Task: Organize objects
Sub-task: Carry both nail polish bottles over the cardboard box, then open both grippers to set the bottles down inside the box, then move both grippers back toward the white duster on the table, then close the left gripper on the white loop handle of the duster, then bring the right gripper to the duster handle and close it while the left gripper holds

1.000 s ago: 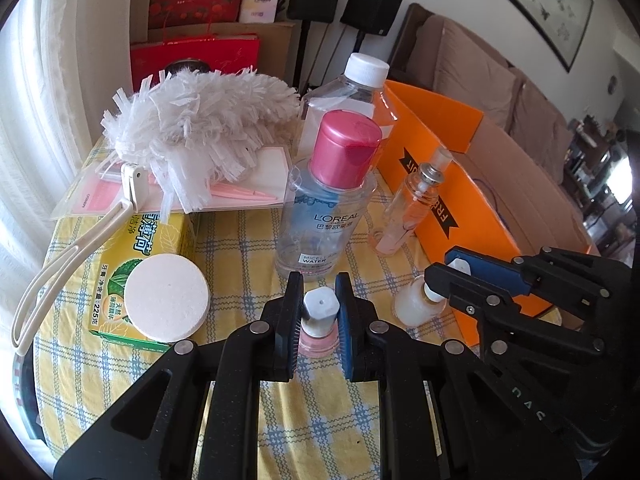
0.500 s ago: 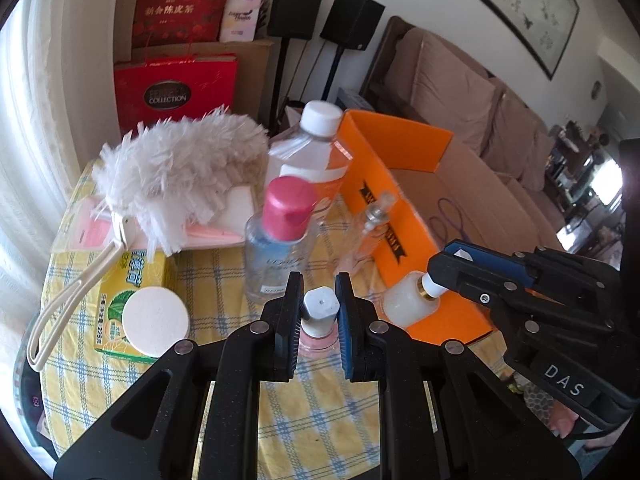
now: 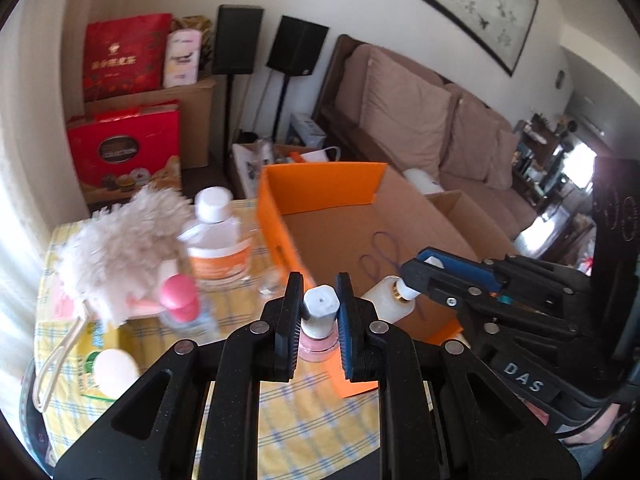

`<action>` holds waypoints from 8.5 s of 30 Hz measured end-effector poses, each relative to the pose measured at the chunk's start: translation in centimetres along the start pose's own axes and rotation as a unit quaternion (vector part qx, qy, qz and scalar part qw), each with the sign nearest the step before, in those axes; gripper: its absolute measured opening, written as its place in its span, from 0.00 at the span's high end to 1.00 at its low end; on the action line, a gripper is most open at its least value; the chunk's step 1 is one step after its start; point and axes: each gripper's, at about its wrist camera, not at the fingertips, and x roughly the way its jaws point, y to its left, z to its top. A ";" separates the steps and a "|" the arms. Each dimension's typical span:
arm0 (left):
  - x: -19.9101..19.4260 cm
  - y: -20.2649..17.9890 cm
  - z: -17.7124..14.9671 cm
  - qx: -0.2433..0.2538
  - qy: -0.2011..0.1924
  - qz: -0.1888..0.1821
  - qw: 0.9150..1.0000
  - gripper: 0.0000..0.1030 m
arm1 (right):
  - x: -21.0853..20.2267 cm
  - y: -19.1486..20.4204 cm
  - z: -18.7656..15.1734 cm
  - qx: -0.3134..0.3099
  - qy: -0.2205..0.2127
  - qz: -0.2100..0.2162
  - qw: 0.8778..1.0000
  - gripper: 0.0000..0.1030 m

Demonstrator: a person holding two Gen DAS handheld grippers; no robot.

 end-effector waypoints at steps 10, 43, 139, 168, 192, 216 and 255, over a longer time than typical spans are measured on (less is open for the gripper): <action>3.8 -3.9 0.1 0.015 0.024 -0.034 0.999 0.86 | 0.4 -4.3 -1.5 0.026 0.020 -0.028 0.999 0.87; 10.6 -5.5 -3.5 0.026 0.121 -0.002 0.992 0.76 | 7.1 -7.4 -6.2 0.029 0.117 -0.016 0.993 0.86; 0.3 22.7 -6.8 -0.088 0.110 0.122 0.983 0.33 | 7.1 8.0 -2.4 -0.007 0.051 0.070 0.996 0.02; -2.0 21.7 -4.0 -0.136 0.056 -0.011 0.989 0.92 | 7.5 9.2 -1.0 0.008 0.044 0.094 0.995 0.11; -1.3 21.5 -7.3 -0.210 0.065 -0.041 0.975 0.95 | 12.4 17.3 -3.2 0.053 0.139 0.284 0.947 0.51; -2.5 21.9 -7.0 -0.275 0.005 -0.088 0.958 1.00 | 11.0 18.8 -2.0 0.016 0.097 0.237 0.967 0.85; 0.2 19.7 -9.3 -0.212 0.085 -0.042 0.973 0.74 | 16.3 17.3 -8.8 -0.046 0.127 0.099 0.986 0.64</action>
